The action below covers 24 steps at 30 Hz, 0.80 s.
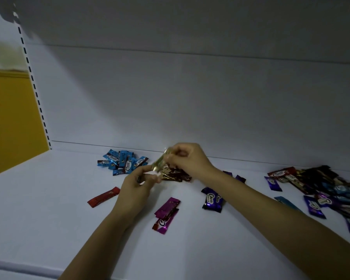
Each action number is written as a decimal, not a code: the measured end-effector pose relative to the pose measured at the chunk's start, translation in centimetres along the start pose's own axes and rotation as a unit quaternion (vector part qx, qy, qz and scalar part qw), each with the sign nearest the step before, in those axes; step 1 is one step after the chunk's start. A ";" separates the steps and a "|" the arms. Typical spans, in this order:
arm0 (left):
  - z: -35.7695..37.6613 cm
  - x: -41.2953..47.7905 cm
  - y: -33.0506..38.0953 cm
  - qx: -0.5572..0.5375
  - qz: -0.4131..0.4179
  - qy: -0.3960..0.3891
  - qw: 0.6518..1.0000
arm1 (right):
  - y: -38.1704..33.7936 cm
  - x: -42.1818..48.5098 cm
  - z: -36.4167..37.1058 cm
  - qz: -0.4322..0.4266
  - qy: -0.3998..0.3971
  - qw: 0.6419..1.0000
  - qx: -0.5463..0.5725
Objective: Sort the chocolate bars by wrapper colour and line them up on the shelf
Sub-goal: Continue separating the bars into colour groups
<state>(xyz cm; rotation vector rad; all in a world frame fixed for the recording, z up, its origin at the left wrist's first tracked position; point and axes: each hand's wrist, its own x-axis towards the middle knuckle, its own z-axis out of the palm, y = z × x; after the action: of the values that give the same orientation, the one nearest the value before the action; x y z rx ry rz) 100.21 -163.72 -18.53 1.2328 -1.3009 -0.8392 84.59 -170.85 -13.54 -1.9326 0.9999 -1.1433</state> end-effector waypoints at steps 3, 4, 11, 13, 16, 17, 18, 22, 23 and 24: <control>0.0 0.3 0.1 -0.076 -0.041 0.001 0.996 | 1.3 1.2 -1.9 -0.045 0.133 0.977 -0.160; -0.1 0.3 0.3 -0.108 -0.052 -0.005 0.993 | 2.1 1.1 -2.5 -0.070 0.134 0.956 -0.251; -0.5 0.1 1.4 -0.229 -0.068 -0.032 0.971 | 5.0 0.1 -2.7 -0.093 -0.015 0.904 -0.418; -0.6 0.2 1.3 -0.250 -0.071 -0.018 0.966 | 3.8 0.1 -2.2 -0.109 -0.021 0.894 -0.434; -0.5 0.3 1.0 -0.277 -0.077 0.010 0.958 | 1.2 -1.0 -0.2 -0.090 -0.021 0.936 -0.340; -0.5 0.3 0.9 -0.280 -0.079 0.015 0.957 | 0.3 -1.6 0.8 -0.058 -0.050 0.963 -0.257; -0.5 0.2 0.8 -0.280 -0.080 0.018 0.957 | -0.5 -2.1 1.8 -0.026 -0.085 0.981 -0.171; -0.4 0.3 0.4 -0.255 -0.059 0.037 0.964 | -1.9 -3.0 4.6 0.035 -0.157 0.986 0.036; -0.3 0.3 0.4 -0.247 -0.046 0.039 0.967 | -2.2 -3.2 4.8 0.059 -0.149 0.985 0.069; -0.1 0.3 0.3 -0.237 -0.037 0.039 0.970 | -2.2 -3.3 4.8 0.080 -0.136 0.983 0.092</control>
<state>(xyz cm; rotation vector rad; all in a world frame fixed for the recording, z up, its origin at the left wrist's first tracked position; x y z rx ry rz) 100.24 -163.91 -18.12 0.9246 -0.9222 -1.0699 88.46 -166.19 -14.92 -1.7682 0.8523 -0.8249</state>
